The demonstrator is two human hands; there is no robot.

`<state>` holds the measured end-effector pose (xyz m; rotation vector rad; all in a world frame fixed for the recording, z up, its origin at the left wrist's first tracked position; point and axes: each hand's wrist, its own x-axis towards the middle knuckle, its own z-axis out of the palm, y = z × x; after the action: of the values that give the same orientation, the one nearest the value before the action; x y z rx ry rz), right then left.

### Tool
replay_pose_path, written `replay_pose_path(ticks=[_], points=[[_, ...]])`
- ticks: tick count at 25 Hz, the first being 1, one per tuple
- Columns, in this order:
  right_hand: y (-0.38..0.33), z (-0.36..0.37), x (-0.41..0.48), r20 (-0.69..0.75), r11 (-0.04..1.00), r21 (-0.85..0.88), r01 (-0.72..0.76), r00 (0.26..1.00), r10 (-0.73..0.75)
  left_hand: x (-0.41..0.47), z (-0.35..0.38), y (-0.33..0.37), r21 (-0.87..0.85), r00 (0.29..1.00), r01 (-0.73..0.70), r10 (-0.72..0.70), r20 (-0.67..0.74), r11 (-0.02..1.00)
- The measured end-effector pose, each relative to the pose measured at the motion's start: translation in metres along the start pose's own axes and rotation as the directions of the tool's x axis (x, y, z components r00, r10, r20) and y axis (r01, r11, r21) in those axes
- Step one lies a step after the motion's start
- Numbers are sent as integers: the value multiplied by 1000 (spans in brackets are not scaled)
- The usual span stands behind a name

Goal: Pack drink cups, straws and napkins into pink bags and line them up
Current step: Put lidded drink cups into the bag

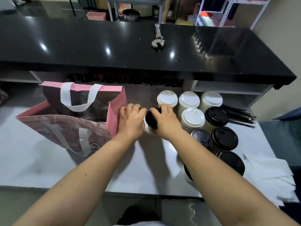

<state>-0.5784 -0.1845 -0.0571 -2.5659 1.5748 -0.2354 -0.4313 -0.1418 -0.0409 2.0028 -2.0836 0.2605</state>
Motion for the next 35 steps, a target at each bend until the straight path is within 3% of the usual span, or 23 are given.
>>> replay_pose_path(ticks=[5,9,15,20,28,35], points=[[-1,0,-3,76,997,2,-76,994,75,7,1,-2,-56,999,-6,4,-32,998],[12,-20,-18,-77,998,-34,-44,996,42,17,-19,19,-137,991,-62,45,-126,989],[13,-72,-32,-280,998,-57,1,960,-17,44,-77,24,31,974,-129,133,-183,991],[-16,-132,-6,-398,1000,-1,21,917,-20,44,-127,-28,59,969,-71,82,-234,996],[-119,-154,14,-500,980,118,158,863,-79,-7,-145,-151,-125,979,-134,112,-168,983],[-227,-147,30,-418,967,201,156,906,-59,-22,-141,-271,-289,978,-200,208,-3,936]])
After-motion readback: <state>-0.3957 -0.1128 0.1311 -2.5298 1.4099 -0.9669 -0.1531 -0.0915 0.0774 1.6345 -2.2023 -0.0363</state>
